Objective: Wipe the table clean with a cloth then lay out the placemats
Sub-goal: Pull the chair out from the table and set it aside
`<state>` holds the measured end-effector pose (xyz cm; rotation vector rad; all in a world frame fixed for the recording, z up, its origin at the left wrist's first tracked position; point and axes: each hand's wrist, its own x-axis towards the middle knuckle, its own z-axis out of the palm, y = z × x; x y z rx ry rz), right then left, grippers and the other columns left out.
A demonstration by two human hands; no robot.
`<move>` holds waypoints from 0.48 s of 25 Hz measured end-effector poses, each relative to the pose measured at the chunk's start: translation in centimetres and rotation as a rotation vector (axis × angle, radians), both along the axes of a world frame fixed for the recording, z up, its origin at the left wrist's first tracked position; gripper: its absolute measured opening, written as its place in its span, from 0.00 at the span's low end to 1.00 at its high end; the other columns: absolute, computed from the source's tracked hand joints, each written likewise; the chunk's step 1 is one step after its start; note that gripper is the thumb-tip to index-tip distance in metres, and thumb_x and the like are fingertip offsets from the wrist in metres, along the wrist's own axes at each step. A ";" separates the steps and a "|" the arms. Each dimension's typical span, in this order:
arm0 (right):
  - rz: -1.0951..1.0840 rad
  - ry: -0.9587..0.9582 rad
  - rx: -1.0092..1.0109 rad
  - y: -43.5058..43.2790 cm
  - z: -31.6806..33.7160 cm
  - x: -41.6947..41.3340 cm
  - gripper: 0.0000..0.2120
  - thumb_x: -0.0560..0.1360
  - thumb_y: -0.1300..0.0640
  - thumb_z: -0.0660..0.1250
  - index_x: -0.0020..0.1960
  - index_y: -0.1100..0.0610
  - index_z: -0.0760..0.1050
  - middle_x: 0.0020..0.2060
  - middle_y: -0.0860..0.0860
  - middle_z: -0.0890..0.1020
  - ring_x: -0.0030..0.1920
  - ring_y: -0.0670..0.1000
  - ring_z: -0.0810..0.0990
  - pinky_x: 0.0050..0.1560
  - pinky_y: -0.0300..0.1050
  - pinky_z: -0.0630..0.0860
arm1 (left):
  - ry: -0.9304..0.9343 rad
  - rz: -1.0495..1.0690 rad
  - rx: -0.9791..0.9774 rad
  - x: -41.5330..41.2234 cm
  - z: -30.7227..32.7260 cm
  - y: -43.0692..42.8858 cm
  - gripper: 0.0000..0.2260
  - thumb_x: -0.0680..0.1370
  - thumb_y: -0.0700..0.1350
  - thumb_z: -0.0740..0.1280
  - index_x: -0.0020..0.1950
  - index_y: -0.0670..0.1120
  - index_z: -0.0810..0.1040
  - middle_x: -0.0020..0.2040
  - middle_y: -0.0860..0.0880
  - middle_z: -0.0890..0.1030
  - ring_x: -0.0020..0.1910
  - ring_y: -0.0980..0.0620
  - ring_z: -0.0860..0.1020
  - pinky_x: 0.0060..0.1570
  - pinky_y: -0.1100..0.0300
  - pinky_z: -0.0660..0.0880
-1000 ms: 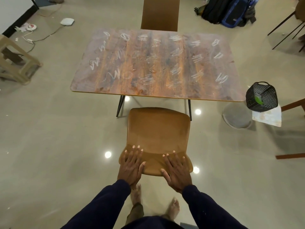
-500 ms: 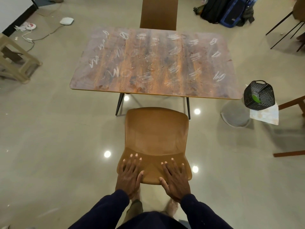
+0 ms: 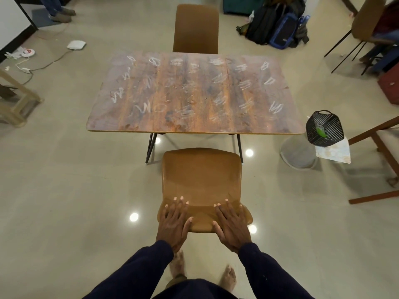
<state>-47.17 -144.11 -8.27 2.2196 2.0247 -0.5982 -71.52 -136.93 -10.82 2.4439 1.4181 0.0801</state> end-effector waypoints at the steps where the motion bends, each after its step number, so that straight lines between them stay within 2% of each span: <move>1: 0.000 -0.002 0.001 0.1 0.1 -0.3 0.30 0.86 0.39 0.47 0.74 0.54 0.75 0.71 0.52 0.80 0.77 0.61 0.72 0.74 0.75 0.64 | 0.000 -0.007 0.004 -0.2 0.0 0.2 0.28 0.90 0.57 0.43 0.82 0.45 0.67 0.82 0.42 0.68 0.82 0.43 0.60 0.81 0.46 0.48; 3: -0.003 -0.008 -0.001 0.2 0.2 -0.6 0.28 0.84 0.40 0.51 0.73 0.54 0.76 0.70 0.52 0.80 0.76 0.61 0.74 0.73 0.74 0.64 | -0.019 -0.027 -0.014 -0.4 -0.1 0.4 0.28 0.90 0.58 0.43 0.82 0.46 0.66 0.82 0.42 0.69 0.82 0.43 0.60 0.80 0.45 0.51; 5: -0.010 -0.008 -0.007 0.1 0.5 -0.7 0.27 0.84 0.40 0.53 0.73 0.54 0.76 0.71 0.53 0.80 0.75 0.61 0.75 0.72 0.76 0.68 | -0.006 -0.041 0.010 -0.6 -0.2 0.3 0.28 0.89 0.58 0.43 0.82 0.45 0.66 0.81 0.42 0.69 0.82 0.43 0.60 0.78 0.44 0.55; 10: -0.031 0.003 0.015 -0.1 0.6 -0.7 0.31 0.86 0.39 0.47 0.77 0.56 0.71 0.74 0.55 0.77 0.76 0.61 0.73 0.73 0.75 0.68 | -0.024 -0.052 -0.034 -0.3 -0.3 0.2 0.28 0.89 0.58 0.44 0.81 0.44 0.66 0.79 0.40 0.72 0.79 0.39 0.70 0.78 0.39 0.64; 12: -0.038 0.030 0.053 -0.1 0.9 -0.7 0.29 0.87 0.41 0.48 0.78 0.57 0.70 0.74 0.55 0.77 0.76 0.60 0.74 0.73 0.72 0.69 | -0.045 -0.065 -0.055 0.3 0.1 0.3 0.28 0.89 0.58 0.44 0.80 0.43 0.66 0.79 0.40 0.72 0.78 0.38 0.72 0.75 0.37 0.70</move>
